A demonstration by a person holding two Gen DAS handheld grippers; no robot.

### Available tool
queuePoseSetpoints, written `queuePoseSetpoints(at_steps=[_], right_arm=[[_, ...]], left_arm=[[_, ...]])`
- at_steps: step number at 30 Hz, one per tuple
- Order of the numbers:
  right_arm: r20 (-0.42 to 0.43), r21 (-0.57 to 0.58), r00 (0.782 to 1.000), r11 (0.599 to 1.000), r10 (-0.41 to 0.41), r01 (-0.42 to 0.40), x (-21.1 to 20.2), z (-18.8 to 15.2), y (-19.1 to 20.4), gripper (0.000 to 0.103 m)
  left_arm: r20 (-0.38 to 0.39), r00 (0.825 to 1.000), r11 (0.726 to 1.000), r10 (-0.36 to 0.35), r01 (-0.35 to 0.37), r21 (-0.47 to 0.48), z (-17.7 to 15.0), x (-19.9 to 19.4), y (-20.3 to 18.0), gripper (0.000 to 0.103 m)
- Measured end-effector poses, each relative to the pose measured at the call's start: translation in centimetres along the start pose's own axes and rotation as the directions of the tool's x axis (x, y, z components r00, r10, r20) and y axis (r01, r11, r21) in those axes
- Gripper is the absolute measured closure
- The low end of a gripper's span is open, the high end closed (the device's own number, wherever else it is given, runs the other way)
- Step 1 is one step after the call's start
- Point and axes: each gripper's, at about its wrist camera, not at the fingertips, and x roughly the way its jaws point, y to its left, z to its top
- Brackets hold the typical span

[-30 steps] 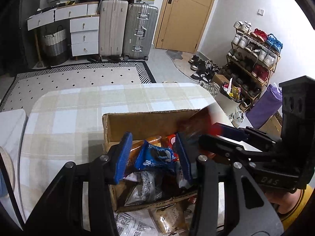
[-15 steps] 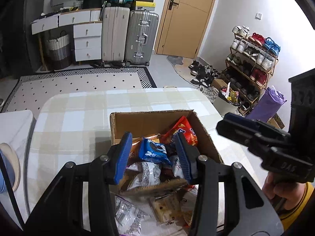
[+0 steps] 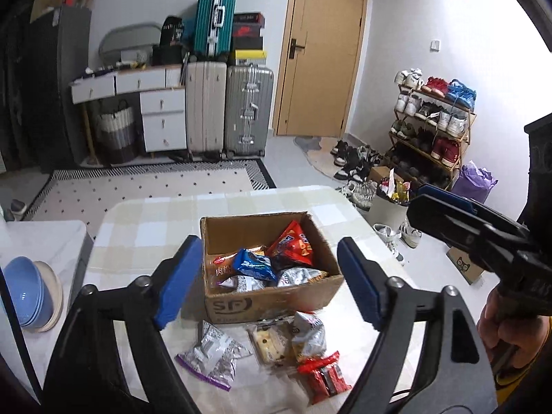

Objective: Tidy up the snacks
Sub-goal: 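Move both tools back toward the remaining snacks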

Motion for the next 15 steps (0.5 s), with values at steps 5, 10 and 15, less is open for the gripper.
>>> queuePoseSetpoints(at_steps=[5,10,15], right_arm=[[0.081,-0.024,0.997,1.000,-0.007,0.009,-4.6,-2.0,1.9,0.018],[0.180,-0.023,0.983,0.999,0.044,-0.041,-9.2,-4.8,3.1,0.009],[0.285,-0.031,0.957,0.998,0.054,-0.047,-12.7,-7.6,3.9,0.001]], left_arm=[[0.038,0.999,1.000,-0.006,0.006,-0.002,-1.0,-5.0,-1.2,0.022],[0.080,0.997,1.000,-0.002,0.003,-0.014,-2.9,-9.6,-2.0,0.018],[0.156,0.987,0.998,-0.037,0.045,-0.048,-6.7,-14.1,-1.4,0.018]])
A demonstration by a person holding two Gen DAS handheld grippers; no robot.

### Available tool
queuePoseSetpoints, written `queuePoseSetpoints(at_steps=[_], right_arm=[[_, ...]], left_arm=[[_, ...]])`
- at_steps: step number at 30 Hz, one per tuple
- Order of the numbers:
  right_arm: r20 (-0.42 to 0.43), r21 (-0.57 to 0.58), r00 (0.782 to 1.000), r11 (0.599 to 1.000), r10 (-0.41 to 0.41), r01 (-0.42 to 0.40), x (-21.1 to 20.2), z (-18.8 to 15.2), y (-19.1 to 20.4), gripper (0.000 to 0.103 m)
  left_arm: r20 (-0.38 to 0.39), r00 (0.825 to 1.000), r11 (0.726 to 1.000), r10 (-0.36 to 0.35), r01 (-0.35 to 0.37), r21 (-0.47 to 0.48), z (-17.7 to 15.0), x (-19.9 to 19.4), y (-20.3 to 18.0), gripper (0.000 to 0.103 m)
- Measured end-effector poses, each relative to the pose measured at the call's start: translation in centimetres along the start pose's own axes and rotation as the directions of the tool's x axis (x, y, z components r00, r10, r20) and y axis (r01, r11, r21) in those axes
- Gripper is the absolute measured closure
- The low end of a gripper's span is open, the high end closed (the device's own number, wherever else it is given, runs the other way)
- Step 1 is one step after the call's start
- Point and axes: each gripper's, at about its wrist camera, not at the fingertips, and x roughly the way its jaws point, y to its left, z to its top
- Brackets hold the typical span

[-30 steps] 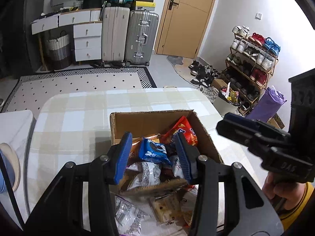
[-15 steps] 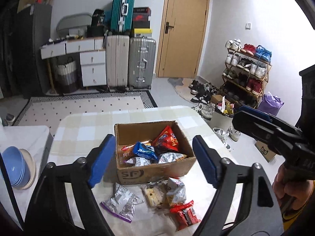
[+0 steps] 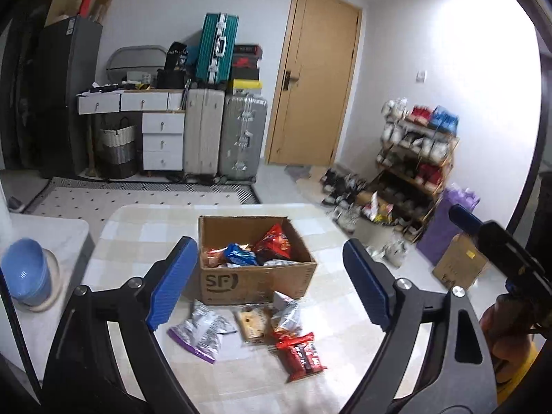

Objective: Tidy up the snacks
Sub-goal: 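Move both tools back toward the remaining snacks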

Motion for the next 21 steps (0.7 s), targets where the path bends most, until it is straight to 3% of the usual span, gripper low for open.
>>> queuePoseSetpoints(at_steps=[5,8,11,15,21], right_arm=[[0.006,-0.018,0.999,0.999,-0.042,0.042,-1.7,-2.4,0.4,0.001],[-0.035,0.005,0.998,0.998,-0.061,0.062,-1.6,-4.4,-0.3,0.001],[-0.089,0.027,0.991,0.995,-0.095,0.098,-1.1,-6.5,-0.9,0.001],[-0.153,0.076,0.983,0.990,-0.105,0.118,-0.2,-9.0,-2.2,0.001],[-0.218,0.111,0.970,0.985,-0.107,0.134,0.9,-11.6,-3.3,0.001]], left_arm=[[0.059,0.997,0.999,0.040,-0.040,-0.007,-3.4,-2.9,1.0,0.017],[0.090,0.994,0.998,0.059,-0.058,-0.012,-5.9,-4.5,1.6,0.000],[0.102,0.991,0.996,0.085,-0.085,-0.009,-8.8,-4.2,2.1,0.001],[-0.023,0.990,0.991,0.137,-0.137,0.003,-13.2,-1.2,2.8,0.001],[-0.121,0.983,0.990,0.136,-0.139,-0.019,-16.2,2.4,3.9,0.001]])
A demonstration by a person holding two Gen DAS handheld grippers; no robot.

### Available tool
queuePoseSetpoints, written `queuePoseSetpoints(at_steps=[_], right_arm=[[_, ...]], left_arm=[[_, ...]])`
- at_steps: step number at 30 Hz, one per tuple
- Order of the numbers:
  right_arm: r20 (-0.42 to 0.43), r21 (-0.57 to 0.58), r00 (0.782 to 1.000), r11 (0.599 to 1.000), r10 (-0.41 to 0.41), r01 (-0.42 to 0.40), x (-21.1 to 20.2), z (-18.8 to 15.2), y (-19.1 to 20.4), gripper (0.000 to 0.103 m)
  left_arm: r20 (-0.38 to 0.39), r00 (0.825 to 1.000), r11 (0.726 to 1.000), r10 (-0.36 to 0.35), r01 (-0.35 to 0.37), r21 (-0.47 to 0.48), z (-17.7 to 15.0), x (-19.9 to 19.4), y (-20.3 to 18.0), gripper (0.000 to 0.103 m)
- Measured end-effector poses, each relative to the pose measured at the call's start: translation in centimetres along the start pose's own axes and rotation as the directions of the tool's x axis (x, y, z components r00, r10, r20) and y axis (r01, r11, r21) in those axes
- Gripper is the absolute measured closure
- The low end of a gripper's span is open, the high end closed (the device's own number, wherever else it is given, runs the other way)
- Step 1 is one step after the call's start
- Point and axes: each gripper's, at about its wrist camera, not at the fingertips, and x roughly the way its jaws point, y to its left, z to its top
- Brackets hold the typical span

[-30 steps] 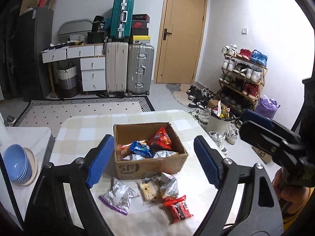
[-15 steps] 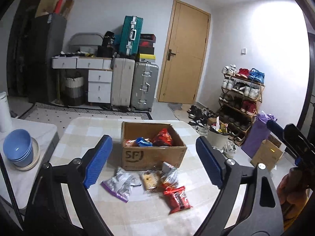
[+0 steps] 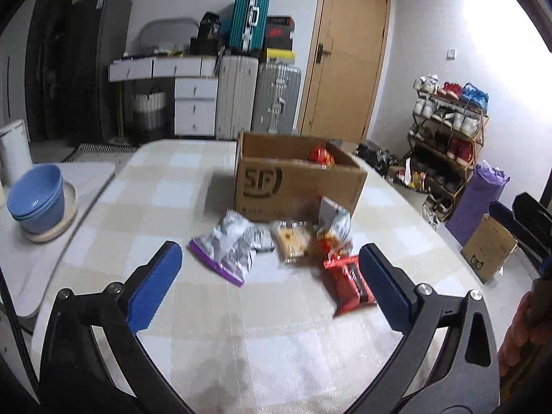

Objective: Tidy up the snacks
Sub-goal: 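Move both tools back toward the remaining snacks, then grasp the red wafer packet with the right tool while the left grasps the silver chip bag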

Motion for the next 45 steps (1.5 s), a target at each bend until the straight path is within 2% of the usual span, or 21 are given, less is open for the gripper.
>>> queuePoseSetpoints(at_steps=[8,13,16,19,23,31,34,38,39,41,44,45], right_arm=[[-0.048,0.010,0.999,1.000,0.001,-0.001,1.5,-1.1,-0.3,0.001],[-0.106,0.019,0.994,0.999,-0.024,0.026,3.3,-2.0,-0.9,0.001],[-0.168,0.027,0.985,0.998,-0.043,0.049,5.1,-2.7,-1.6,0.001],[-0.255,0.041,0.965,0.997,-0.055,0.068,7.6,-3.8,-2.4,0.001],[-0.383,0.060,0.923,0.996,-0.039,0.068,11.6,-5.4,-3.3,0.001],[-0.490,0.021,0.868,0.995,-0.078,0.100,17.3,-6.8,-3.9,0.001],[-0.499,-0.014,0.861,0.995,-0.095,0.102,18.5,-7.0,-3.5,0.005],[-0.507,-0.085,0.852,0.991,-0.134,0.105,19.4,-7.2,-2.4,0.023],[-0.506,-0.113,0.848,0.987,-0.155,0.113,19.5,-7.3,-2.1,0.033],[-0.505,-0.154,0.842,0.980,-0.190,0.129,19.8,-7.3,-1.7,0.044],[-0.504,-0.088,0.857,0.993,-0.109,0.074,19.5,-7.2,-2.2,0.059],[-0.501,-0.045,0.863,0.997,-0.073,0.058,19.4,-7.1,-2.8,0.058]], left_arm=[[-0.067,0.998,1.000,0.020,-0.021,-0.020,-0.1,5.0,0.1,0.001],[-0.084,0.996,1.000,0.025,-0.026,-0.017,0.2,5.7,0.0,0.001],[-0.088,0.996,0.999,0.031,-0.032,-0.011,-0.2,6.3,0.0,0.001],[-0.103,0.994,0.999,0.040,-0.042,-0.014,-0.7,7.4,0.3,0.001],[-0.131,0.990,0.998,0.047,-0.051,-0.028,-1.1,8.5,0.9,0.001],[-0.184,0.981,0.997,0.056,-0.064,-0.038,-2.0,11.6,1.6,0.001],[-0.196,0.979,0.997,0.064,-0.072,-0.035,-1.8,12.4,1.6,0.001],[-0.209,0.977,0.997,0.046,-0.056,-0.044,-1.4,13.4,1.7,0.001],[-0.216,0.975,0.997,0.048,-0.058,-0.041,-1.3,13.8,1.7,0.001],[-0.224,0.973,0.997,0.055,-0.067,-0.046,-1.3,14.2,1.9,0.001],[-0.247,0.967,0.995,0.061,-0.079,-0.066,-1.1,15.0,2.5,0.001],[-0.249,0.966,0.994,0.064,-0.084,-0.069,-1.1,15.1,2.7,0.001]])
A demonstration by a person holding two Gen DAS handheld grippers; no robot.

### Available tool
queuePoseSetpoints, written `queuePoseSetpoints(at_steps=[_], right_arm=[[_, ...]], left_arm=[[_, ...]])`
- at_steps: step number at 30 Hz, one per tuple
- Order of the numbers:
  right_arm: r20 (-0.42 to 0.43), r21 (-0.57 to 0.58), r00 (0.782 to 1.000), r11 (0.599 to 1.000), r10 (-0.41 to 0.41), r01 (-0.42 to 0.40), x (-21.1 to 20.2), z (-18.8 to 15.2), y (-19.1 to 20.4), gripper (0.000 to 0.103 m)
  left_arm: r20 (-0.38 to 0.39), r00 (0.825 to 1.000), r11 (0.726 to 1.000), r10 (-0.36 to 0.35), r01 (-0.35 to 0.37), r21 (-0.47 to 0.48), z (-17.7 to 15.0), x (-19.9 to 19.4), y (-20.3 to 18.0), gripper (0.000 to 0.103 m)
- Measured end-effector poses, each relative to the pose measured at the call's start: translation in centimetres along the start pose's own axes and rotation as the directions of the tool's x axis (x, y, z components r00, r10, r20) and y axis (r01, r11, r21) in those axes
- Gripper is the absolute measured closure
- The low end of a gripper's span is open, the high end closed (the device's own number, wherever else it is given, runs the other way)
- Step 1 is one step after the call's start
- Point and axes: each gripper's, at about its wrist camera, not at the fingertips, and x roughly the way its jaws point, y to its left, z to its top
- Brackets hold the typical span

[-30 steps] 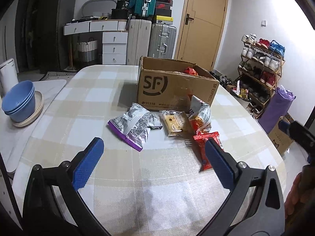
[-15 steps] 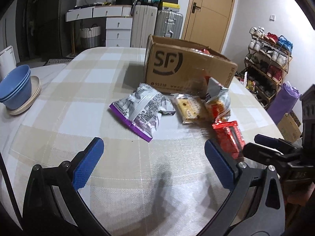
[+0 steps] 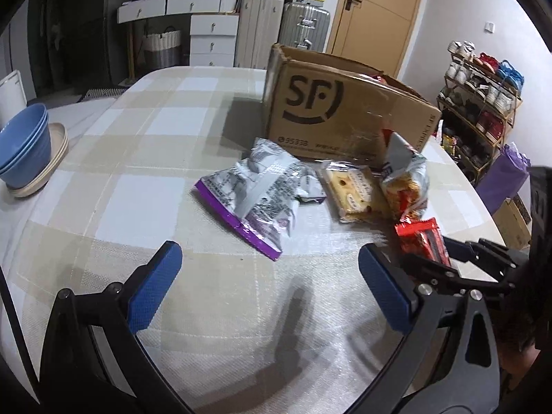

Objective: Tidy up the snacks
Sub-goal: 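Grasp the red wafer packet with the right tool while the left grasps the silver chip bag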

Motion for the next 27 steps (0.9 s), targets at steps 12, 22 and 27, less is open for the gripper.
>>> queuePoseSetpoints(at_steps=[12,22,27], right_arm=[[0.125,0.203,0.959,0.940,0.253,-0.274,-0.8,-0.1,-4.5,0.058],[0.144,0.208,0.949,0.929,0.281,-0.307,-1.6,-0.3,-4.9,0.058],[0.141,0.207,0.946,0.926,0.290,-0.315,-1.6,-0.7,-5.0,0.058]], left_arm=[[0.005,0.997,0.992,0.077,-0.077,0.095,4.6,1.9,1.4,0.001],[-0.130,0.987,0.973,0.094,-0.063,0.223,6.6,8.0,0.0,0.005],[-0.139,0.990,0.980,0.027,0.001,0.201,6.8,8.2,-0.2,0.036]])
